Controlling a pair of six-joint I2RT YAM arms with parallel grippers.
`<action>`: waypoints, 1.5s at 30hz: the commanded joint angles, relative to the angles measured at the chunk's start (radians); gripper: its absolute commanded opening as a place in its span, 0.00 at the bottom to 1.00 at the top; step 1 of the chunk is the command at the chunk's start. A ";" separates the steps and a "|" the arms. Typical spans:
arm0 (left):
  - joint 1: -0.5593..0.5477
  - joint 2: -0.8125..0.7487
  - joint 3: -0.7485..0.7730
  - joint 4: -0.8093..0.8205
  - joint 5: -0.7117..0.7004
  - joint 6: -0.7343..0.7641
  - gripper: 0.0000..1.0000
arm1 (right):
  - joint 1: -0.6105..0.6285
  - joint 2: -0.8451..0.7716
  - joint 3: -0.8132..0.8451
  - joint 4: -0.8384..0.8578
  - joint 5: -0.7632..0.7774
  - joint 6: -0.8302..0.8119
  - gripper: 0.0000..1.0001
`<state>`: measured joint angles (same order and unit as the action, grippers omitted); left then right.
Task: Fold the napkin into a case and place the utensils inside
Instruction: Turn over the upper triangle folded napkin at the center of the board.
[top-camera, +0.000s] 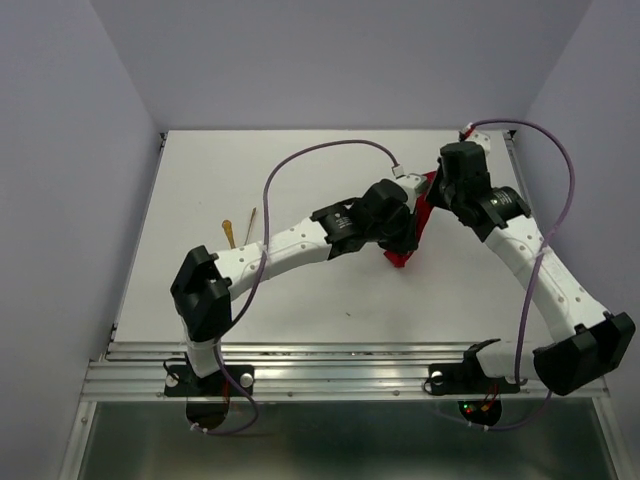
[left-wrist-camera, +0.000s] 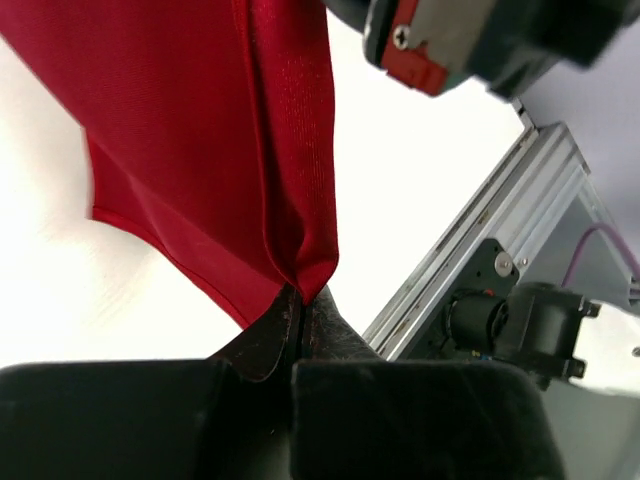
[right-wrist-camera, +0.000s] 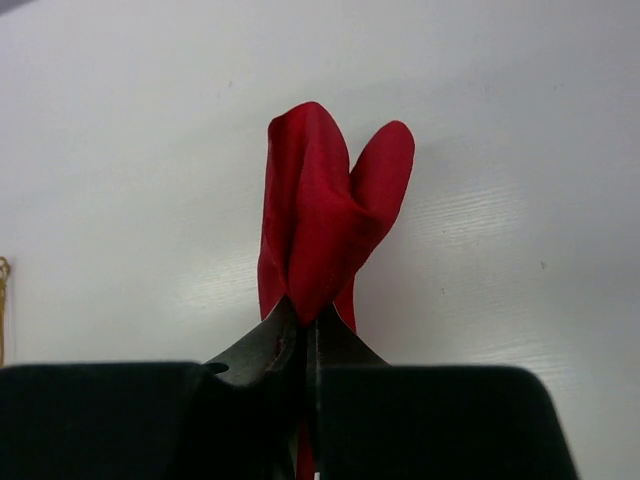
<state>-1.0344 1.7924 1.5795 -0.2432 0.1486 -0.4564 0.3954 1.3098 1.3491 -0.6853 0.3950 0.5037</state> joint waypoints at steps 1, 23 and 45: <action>-0.073 0.001 0.132 -0.220 -0.112 0.001 0.00 | -0.047 -0.095 -0.054 0.121 0.038 0.047 0.01; -0.395 0.248 0.602 -0.351 0.008 -0.117 0.00 | -0.105 -0.549 -0.148 -0.381 0.211 0.116 0.01; -0.038 -0.128 -0.309 0.211 0.256 -0.094 0.00 | -0.055 0.072 -0.114 0.162 -0.148 0.021 0.01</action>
<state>-1.0946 1.8103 1.4040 -0.0929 0.2844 -0.5961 0.3065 1.3216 1.1683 -0.8017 0.2775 0.5312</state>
